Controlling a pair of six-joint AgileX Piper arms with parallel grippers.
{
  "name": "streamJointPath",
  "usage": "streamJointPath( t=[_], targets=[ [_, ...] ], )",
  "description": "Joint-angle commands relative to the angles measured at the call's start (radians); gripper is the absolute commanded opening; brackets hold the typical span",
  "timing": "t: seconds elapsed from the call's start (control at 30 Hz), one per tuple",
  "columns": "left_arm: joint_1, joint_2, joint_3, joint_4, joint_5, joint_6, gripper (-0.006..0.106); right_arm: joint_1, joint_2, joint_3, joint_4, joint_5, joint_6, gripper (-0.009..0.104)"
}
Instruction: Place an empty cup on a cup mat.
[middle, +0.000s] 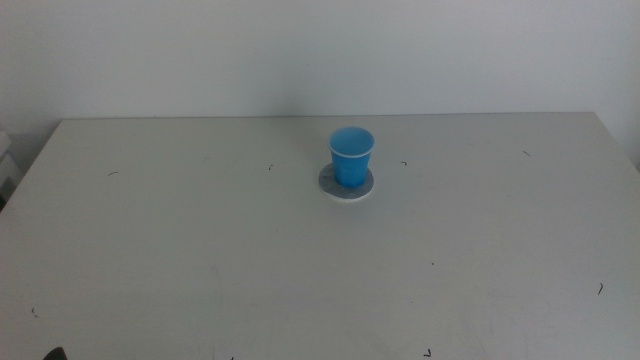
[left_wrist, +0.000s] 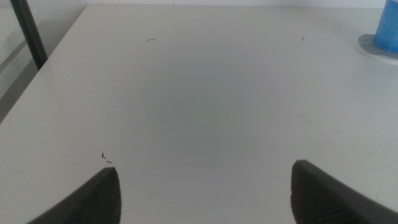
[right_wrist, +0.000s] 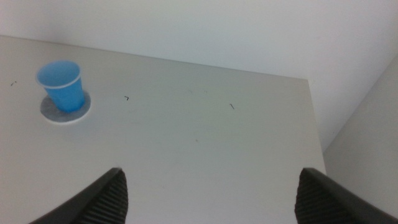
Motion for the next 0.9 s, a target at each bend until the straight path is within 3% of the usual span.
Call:
streamJointPath(
  t=[0.0, 0.13, 0.5, 0.87],
  targets=[
    [0.001, -0.006, -0.006, 0.000, -0.066, -0.011, 0.105, -0.007, -0.056, 0.065, 0.010, -0.114, -0.017, 0.094],
    [0.001, -0.006, -0.006, 0.000, -0.066, -0.011, 0.105, -0.007, -0.178, 0.205, 0.057, -0.239, -0.017, 0.094],
    [0.001, -0.006, -0.006, 0.000, -0.066, -0.011, 0.105, -0.007, -0.591, 0.557, 0.054, -0.480, -0.018, 0.094],
    [0.001, -0.006, -0.006, 0.000, -0.066, -0.011, 0.105, -0.007, -0.768, 0.758, 0.058, -0.468, -0.016, 0.094]
  ],
)
